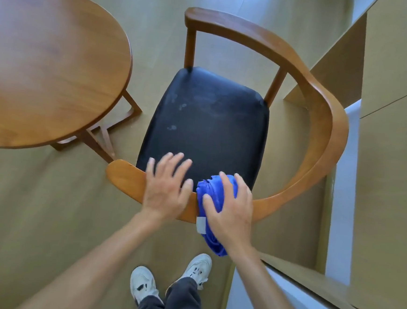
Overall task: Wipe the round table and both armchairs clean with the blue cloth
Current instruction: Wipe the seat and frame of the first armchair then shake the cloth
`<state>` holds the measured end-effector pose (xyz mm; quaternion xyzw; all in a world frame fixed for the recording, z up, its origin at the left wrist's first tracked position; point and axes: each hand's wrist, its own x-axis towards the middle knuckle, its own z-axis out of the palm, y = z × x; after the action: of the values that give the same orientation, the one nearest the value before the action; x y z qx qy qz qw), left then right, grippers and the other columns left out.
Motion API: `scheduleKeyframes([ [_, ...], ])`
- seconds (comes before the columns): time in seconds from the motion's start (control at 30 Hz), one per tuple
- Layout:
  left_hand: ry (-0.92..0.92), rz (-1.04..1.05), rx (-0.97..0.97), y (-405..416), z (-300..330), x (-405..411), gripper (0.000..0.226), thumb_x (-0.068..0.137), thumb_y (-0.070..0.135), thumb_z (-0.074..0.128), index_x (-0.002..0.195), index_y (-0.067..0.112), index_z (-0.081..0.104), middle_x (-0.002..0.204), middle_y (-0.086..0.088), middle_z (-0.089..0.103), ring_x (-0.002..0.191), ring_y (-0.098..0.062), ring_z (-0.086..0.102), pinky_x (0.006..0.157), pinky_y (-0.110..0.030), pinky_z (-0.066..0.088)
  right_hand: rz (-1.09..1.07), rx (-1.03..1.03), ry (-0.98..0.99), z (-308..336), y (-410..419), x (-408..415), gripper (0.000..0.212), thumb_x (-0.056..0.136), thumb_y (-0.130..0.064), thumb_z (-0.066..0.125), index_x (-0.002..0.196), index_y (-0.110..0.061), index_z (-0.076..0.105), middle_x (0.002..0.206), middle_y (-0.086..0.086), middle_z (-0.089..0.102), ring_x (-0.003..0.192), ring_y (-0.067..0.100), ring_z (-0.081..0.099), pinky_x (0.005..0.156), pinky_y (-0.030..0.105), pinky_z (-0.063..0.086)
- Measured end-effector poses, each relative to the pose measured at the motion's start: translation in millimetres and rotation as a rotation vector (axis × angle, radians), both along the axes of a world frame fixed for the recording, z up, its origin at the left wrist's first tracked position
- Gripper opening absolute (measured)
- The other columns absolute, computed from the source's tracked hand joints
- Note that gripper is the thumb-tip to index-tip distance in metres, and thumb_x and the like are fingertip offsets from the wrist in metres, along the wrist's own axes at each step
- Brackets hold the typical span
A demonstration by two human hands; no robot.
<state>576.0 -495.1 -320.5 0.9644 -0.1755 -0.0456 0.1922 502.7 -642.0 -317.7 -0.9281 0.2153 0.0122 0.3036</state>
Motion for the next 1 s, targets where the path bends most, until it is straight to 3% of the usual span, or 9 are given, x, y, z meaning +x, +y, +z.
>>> scheduleKeyframes([
  [0.13, 0.077, 0.086, 0.295, 66, -16, 41, 0.061, 0.09, 0.043, 0.025, 0.138, 0.015, 0.048, 0.147, -0.009, 0.04, 0.141, -0.027, 0.026, 0.115, -0.054, 0.007, -0.187, -0.258, -0.059, -4, 50, 7, 0.051, 0.077, -0.042, 0.067, 0.122, -0.019, 0.064, 0.136, 0.012, 0.053, 0.124, 0.036, 0.049, 0.094, 0.046, 0.048],
  [0.3, 0.025, 0.182, 0.305, 62, -29, 47, 0.061, 0.087, 0.044, 0.028, 0.132, 0.013, 0.055, 0.142, -0.01, 0.049, 0.138, -0.028, 0.031, 0.115, -0.049, 0.007, 0.183, -0.342, -0.151, -13, 90, 12, 0.043, 0.081, -0.047, 0.06, 0.115, -0.021, 0.063, 0.134, 0.011, 0.054, 0.124, 0.038, 0.048, 0.094, 0.042, 0.047],
  [0.5, 0.015, 0.15, 0.356, 65, -28, 48, 0.057, 0.087, 0.042, 0.029, 0.131, 0.015, 0.053, 0.142, -0.009, 0.048, 0.137, -0.027, 0.032, 0.116, -0.049, 0.01, 0.354, -0.32, -0.339, -20, -9, -14, 0.035, 0.082, -0.033, 0.068, 0.11, -0.012, 0.07, 0.124, 0.014, 0.061, 0.114, 0.038, 0.056, 0.095, 0.046, 0.046],
  [0.6, 0.041, 0.176, 0.335, 66, -27, 47, 0.056, 0.086, 0.04, 0.03, 0.129, 0.015, 0.055, 0.141, -0.009, 0.049, 0.135, -0.027, 0.033, 0.116, -0.048, 0.01, 0.279, -0.361, -0.28, -13, -81, -23, 0.039, 0.078, -0.031, 0.072, 0.109, -0.008, 0.07, 0.121, 0.015, 0.062, 0.109, 0.037, 0.058, 0.097, 0.047, 0.043],
  [0.7, 0.029, 0.181, 0.329, 65, -27, 47, 0.054, 0.085, 0.039, 0.034, 0.126, 0.015, 0.058, 0.138, -0.008, 0.051, 0.132, -0.027, 0.037, 0.115, -0.049, 0.013, 0.175, -0.436, -0.165, -7, -119, -12, 0.037, 0.082, -0.034, 0.064, 0.107, -0.007, 0.068, 0.115, 0.012, 0.062, 0.102, 0.034, 0.058, 0.097, 0.048, 0.041],
  [0.87, 0.044, 0.185, 0.316, 63, -26, 48, 0.051, 0.083, 0.038, 0.038, 0.124, 0.015, 0.06, 0.136, -0.006, 0.054, 0.13, -0.026, 0.041, 0.113, -0.05, 0.019, -0.003, -0.357, -0.15, -11, -46, 4, 0.028, 0.077, -0.03, 0.065, 0.098, -0.012, 0.068, 0.105, 0.004, 0.064, 0.095, 0.028, 0.059, 0.089, 0.039, 0.045],
  [1.0, 0.045, 0.197, 0.311, 61, -26, 49, 0.051, 0.082, 0.036, 0.038, 0.121, 0.013, 0.062, 0.134, -0.007, 0.056, 0.128, -0.028, 0.044, 0.111, -0.05, 0.02, -0.049, -0.289, -0.125, -8, 70, 28, 0.03, 0.077, -0.034, 0.062, 0.099, -0.014, 0.066, 0.11, 0.007, 0.062, 0.102, 0.032, 0.057, 0.095, 0.044, 0.045],
])
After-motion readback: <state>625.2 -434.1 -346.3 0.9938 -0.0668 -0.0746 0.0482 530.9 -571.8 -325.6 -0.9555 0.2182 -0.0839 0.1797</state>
